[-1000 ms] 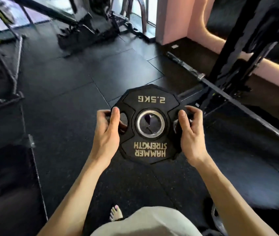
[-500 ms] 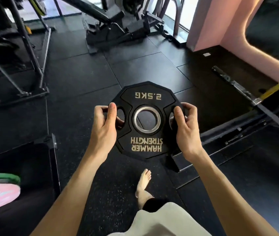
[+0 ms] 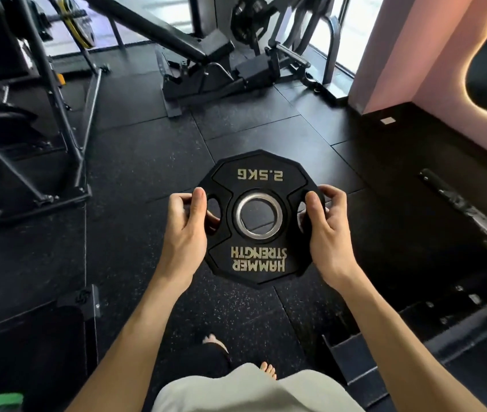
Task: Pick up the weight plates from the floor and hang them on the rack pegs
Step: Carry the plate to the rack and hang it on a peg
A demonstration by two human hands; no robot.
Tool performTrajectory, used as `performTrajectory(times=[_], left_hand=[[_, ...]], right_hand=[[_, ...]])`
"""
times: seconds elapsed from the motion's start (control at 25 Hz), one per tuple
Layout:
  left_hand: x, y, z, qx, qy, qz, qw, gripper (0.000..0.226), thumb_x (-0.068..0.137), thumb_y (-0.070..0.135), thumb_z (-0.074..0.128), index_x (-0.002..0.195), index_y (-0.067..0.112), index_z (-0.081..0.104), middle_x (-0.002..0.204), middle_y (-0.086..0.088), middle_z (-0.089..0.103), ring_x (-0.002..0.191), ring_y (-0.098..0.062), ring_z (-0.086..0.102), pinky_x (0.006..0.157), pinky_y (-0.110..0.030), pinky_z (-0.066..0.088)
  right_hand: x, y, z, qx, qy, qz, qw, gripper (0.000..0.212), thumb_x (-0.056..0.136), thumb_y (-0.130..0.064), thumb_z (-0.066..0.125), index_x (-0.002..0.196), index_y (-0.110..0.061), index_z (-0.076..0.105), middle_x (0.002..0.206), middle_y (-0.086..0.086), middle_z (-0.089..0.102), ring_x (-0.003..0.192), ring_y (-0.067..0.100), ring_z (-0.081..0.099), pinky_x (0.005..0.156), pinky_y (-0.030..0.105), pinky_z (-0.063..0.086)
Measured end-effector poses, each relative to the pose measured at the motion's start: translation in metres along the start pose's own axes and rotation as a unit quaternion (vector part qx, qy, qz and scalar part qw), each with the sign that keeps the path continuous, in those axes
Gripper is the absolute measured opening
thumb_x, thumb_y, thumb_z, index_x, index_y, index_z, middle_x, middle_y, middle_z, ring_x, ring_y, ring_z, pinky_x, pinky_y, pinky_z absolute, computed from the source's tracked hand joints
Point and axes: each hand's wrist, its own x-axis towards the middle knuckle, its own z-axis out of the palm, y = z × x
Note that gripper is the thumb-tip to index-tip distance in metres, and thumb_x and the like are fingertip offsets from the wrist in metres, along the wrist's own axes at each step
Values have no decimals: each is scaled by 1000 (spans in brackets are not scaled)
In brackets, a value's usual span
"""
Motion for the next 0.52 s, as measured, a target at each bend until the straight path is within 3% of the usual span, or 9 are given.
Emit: performTrajectory(times=[0.24,0.44,0.52], left_hand=[[188,-3,22,-3,-45,11,999,35,100,46,39,100,12,49,73,3,59,58,7,56,60,-10,46],[345,18,62,7,-130,33,991,35,100,46,37,103,12,48,75,1,59,61,5,57,66,-17,46],[388,27,88,12,-158,41,986,35,102,44,36,104,11,47,75,1,58,60,7,56,64,-11,45]], right_hand=[[153,9,68,-2,40,-7,999,3,102,-31,42,102,-33,40,70,2,50,55,2,46,53,16,40],[284,6,103,3,107,1,994,5,101,-35,42,106,-35,39,74,6,50,62,10,48,61,27,41],[325,7,102,1,134,4,991,6,101,-37,43,106,-37,39,75,7,51,64,11,48,63,29,42]])
